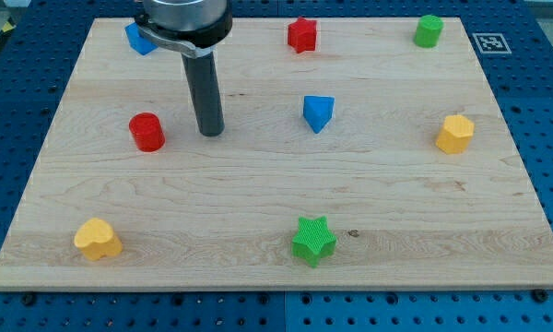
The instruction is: Move the red circle towards the center left side
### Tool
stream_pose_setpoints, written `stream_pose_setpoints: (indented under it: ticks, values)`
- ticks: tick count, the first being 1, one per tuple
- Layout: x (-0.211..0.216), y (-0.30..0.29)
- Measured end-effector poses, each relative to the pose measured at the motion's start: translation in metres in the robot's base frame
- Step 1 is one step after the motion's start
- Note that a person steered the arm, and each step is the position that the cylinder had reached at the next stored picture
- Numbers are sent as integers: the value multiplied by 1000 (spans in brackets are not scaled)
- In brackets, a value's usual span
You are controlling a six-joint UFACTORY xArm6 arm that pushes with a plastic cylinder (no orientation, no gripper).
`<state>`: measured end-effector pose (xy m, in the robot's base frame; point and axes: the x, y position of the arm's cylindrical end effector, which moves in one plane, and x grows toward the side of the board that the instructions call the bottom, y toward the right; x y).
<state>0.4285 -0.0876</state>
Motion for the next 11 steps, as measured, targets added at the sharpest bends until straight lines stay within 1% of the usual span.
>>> stream_pose_setpoints:
  ticks: [2, 3, 7, 8, 9, 11]
  values:
    - [7, 0]
    - [24, 0]
    - [12, -21]
    - [16, -36]
    - [9, -68]
    - [3, -68]
